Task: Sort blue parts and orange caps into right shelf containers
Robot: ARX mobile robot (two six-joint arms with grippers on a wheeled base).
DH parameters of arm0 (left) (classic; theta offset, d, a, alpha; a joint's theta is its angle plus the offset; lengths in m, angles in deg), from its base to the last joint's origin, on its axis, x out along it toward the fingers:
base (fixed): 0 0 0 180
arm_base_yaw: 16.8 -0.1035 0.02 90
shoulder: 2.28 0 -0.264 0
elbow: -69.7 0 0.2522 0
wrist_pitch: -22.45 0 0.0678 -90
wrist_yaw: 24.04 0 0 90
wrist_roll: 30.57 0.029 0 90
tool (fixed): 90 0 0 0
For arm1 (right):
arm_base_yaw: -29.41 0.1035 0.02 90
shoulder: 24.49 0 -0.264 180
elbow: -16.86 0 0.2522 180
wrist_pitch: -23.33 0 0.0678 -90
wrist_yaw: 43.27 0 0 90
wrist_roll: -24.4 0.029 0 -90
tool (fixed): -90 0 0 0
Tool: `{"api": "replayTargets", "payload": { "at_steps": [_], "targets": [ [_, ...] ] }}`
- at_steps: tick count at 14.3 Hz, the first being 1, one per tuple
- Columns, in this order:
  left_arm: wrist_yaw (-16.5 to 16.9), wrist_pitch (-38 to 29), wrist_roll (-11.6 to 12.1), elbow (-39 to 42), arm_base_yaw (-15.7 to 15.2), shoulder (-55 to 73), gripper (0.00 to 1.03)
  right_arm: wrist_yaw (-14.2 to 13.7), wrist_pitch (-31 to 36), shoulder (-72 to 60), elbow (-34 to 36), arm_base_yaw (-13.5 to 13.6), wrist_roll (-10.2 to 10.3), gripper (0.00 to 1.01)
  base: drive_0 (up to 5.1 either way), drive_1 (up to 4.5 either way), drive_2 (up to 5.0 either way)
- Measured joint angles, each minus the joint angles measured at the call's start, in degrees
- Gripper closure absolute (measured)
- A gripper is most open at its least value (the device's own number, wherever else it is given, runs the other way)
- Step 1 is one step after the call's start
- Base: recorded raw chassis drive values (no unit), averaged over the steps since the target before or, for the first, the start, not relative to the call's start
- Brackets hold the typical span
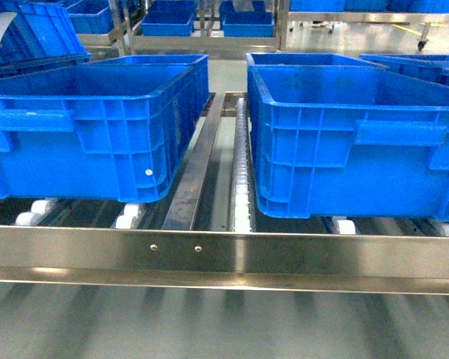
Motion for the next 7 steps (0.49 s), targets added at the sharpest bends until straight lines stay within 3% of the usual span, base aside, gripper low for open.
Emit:
{"api": "replayTargets", "payload": {
  "at_steps": [7],
  "targets": [
    [0.0, 0.0, 0.0, 0.0, 0.0, 0.0, 0.58, 0.0, 0.0, 0.0, 0.0, 0.0, 0.0, 0.57, 0.0, 4.33, -4.3]
  ]
}}
